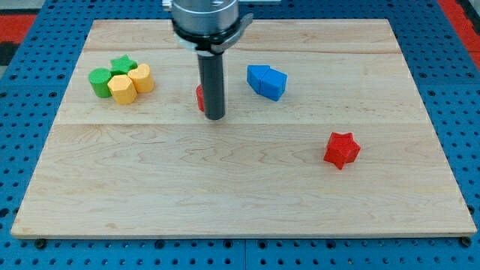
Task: Slide the red circle closer to the blue triangle
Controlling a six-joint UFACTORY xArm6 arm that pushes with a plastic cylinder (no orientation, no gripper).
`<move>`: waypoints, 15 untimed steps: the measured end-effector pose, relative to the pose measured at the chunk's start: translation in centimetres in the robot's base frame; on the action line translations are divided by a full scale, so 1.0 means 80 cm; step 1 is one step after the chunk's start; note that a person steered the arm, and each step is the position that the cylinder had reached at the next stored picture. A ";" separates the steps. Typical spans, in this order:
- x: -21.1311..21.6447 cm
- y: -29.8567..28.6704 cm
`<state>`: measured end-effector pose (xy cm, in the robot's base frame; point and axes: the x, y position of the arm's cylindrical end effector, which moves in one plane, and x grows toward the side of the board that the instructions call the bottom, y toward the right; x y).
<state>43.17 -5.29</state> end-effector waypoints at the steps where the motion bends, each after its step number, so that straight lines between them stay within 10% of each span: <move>1: 0.019 -0.032; 8: -0.019 -0.024; 12: -0.038 -0.137; 15: -0.036 -0.029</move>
<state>40.31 -7.59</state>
